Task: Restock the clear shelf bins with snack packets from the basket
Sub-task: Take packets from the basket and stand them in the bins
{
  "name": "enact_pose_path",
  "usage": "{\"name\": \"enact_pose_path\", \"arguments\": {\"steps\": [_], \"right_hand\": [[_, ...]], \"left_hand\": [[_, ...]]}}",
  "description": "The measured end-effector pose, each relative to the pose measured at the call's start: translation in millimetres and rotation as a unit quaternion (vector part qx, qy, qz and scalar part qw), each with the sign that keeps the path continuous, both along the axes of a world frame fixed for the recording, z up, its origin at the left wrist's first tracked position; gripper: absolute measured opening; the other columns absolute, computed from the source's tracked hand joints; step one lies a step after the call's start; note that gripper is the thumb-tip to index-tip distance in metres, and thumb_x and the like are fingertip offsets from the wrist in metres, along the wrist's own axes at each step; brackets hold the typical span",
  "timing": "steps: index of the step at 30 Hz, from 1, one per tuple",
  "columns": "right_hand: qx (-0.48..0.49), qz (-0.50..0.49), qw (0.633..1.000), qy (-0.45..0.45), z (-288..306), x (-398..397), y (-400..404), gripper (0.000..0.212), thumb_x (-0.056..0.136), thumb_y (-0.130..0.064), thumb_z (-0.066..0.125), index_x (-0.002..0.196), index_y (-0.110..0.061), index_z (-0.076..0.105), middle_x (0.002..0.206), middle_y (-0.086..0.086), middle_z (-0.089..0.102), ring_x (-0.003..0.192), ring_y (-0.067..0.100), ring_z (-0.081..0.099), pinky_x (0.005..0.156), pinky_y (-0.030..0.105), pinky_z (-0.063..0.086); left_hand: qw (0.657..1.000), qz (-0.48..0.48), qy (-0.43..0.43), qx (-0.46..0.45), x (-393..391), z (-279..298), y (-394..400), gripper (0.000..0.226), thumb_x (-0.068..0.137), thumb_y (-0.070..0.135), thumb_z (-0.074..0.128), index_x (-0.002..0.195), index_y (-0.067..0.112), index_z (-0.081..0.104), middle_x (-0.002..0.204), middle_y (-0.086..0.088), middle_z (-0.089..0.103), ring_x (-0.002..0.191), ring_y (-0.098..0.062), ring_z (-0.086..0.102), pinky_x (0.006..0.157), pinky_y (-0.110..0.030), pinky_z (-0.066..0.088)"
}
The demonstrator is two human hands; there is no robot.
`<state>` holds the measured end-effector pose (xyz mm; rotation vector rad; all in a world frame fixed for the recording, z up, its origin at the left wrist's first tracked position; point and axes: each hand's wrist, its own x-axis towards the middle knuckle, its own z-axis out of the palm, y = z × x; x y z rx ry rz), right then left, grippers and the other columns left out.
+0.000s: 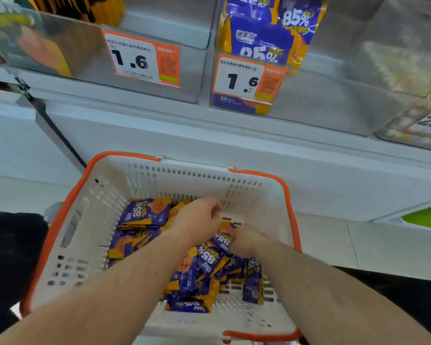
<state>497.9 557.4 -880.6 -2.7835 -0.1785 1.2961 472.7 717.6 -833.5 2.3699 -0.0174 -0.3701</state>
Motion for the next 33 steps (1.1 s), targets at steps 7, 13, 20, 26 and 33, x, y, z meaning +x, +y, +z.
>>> {"name": "enact_pose_path", "arguments": {"steps": [7,13,20,26,33], "right_hand": [[-0.015,0.059,0.996,0.071,-25.5,-10.8,16.6,0.025,0.091,-0.014,0.048,0.071,-0.007,0.062,0.074,0.013,0.059,0.064,0.026,0.056,0.056,0.038,0.049],[-0.018,0.010,0.998,-0.063,4.6,-4.5,15.9,0.014,0.094,-0.021,0.055,0.084,-0.012,0.061,0.079,0.005,0.058,0.072,0.022,0.057,0.063,0.032,0.049],[-0.027,-0.039,0.991,-0.125,72.0,26.2,12.1,0.013,0.084,-0.005,0.061,0.072,-0.010,0.055,0.072,0.004,0.051,0.062,0.017,0.048,0.053,0.027,0.037],[0.244,-0.334,0.911,0.007,134.2,33.7,23.7,0.020,0.081,0.013,0.063,0.098,0.004,0.065,0.090,0.017,0.068,0.065,0.020,0.069,0.068,0.032,0.061],[0.274,-0.293,0.909,-0.109,195.9,26.9,13.4,0.040,0.085,-0.026,0.074,0.116,-0.016,0.050,0.083,0.009,0.059,0.060,0.017,0.049,0.051,0.025,0.042]], "left_hand": [[0.999,0.025,0.042,-0.001,-0.2,-25.1,10.7,0.021,0.095,0.019,0.049,0.113,0.024,0.060,0.098,0.008,0.061,0.082,-0.011,0.058,0.069,-0.029,0.051],[0.998,0.022,0.053,0.014,-5.8,-23.8,11.8,0.020,0.096,0.021,0.048,0.112,0.025,0.059,0.100,0.007,0.063,0.082,-0.011,0.060,0.074,-0.036,0.056],[0.993,-0.056,0.090,0.044,-14.2,-7.7,-3.6,0.032,0.093,0.026,0.052,0.125,0.024,0.053,0.121,0.002,0.060,0.102,-0.017,0.058,0.089,-0.036,0.053],[0.998,-0.033,0.013,0.052,-16.0,21.8,-19.5,0.065,0.077,0.055,0.069,0.130,0.027,0.044,0.119,0.005,0.055,0.104,-0.019,0.059,0.083,-0.038,0.053],[0.968,0.145,-0.058,-0.197,-6.3,51.3,-6.2,0.032,0.086,0.017,0.071,0.115,0.022,0.060,0.089,0.008,0.069,0.076,-0.012,0.065,0.067,-0.032,0.053]]}}
